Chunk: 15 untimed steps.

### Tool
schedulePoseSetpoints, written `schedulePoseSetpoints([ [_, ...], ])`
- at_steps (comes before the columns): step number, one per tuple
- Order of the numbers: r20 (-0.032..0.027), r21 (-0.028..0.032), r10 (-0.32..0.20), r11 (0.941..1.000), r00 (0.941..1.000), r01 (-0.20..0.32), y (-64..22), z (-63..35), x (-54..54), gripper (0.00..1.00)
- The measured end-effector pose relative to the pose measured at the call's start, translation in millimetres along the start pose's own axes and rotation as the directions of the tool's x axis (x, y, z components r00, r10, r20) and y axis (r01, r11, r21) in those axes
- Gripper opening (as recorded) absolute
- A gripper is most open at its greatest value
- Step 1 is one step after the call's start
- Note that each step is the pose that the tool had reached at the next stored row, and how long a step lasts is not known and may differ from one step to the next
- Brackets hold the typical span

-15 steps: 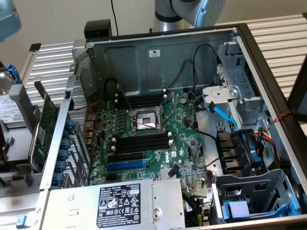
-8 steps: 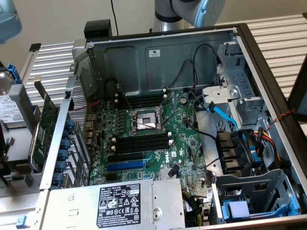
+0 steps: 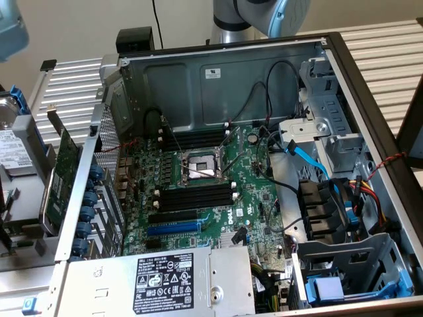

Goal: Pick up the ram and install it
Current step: 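Pick up the ram and move it above insertion slot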

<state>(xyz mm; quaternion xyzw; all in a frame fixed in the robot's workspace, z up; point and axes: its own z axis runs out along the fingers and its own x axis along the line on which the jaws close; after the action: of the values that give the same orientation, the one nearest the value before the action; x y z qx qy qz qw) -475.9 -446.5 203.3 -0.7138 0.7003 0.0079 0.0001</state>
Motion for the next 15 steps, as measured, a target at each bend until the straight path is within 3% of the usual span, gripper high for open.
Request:
schedulePoseSetpoints([
  [15, -0.0001, -0.0012, 0.000, 1.0000, 1.0000, 0.000, 1.4, -66.1, 9.6, 0.13],
])
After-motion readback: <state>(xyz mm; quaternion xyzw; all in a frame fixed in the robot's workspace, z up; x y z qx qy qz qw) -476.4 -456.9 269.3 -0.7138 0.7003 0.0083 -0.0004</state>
